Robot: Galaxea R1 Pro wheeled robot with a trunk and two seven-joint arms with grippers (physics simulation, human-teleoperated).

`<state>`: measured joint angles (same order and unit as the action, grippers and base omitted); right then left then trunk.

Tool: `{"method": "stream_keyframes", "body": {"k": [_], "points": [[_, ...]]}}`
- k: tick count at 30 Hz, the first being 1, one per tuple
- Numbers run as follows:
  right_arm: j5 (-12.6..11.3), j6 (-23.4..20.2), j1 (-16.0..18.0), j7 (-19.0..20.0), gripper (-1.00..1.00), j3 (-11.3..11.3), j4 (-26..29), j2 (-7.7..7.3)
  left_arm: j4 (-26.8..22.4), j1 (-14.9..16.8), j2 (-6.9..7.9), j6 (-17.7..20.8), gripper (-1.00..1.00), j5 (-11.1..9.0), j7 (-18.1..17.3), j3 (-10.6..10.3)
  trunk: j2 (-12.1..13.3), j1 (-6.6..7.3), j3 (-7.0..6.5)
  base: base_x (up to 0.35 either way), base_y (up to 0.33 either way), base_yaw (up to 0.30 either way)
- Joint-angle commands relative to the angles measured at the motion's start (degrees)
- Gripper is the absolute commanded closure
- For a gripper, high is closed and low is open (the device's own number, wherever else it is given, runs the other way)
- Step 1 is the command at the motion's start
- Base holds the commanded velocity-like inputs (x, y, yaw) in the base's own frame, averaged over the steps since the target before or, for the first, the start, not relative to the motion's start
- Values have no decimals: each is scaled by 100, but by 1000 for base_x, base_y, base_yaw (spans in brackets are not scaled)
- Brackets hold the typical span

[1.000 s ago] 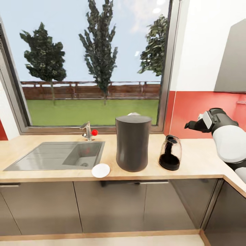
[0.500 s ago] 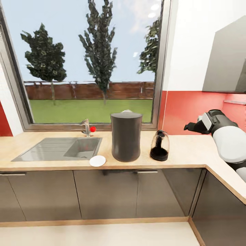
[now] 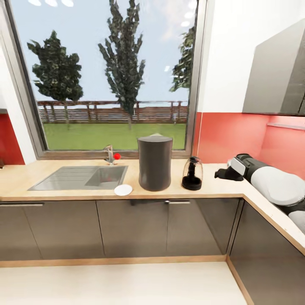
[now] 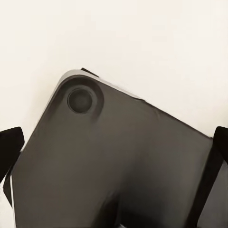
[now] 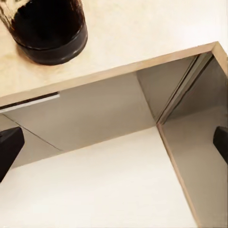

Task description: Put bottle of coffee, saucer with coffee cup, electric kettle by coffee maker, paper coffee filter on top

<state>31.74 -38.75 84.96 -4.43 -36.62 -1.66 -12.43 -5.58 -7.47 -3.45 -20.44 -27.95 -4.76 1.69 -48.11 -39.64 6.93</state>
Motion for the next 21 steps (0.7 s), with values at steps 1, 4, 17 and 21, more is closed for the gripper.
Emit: {"method": "stream_keyframes", "body": {"k": [1, 4, 17, 21], "points": [[17, 4, -53, -77, -100, -47, -22, 18, -9, -1, 2, -4, -100, -44, -44, 16, -7, 2, 8, -328, 0, 0], [17, 11, -277, -221, -100, -47, -30, 83, -19, 0, 17, -4, -100, -23, -50, 16, -7, 2, 8, -328, 0, 0], [18, 773, -1894, -439, -100, -47, -29, 378, -345, 0, 59, -44, -100, -59, -45, 24, -7, 2, 8, -319, 0, 0], [51, 1341, -2766, -551, -100, -38, -28, 402, -542, 0, 61, -60, -100, -132, -43, 38, -7, 2, 8, -109, 0, 0]]}}
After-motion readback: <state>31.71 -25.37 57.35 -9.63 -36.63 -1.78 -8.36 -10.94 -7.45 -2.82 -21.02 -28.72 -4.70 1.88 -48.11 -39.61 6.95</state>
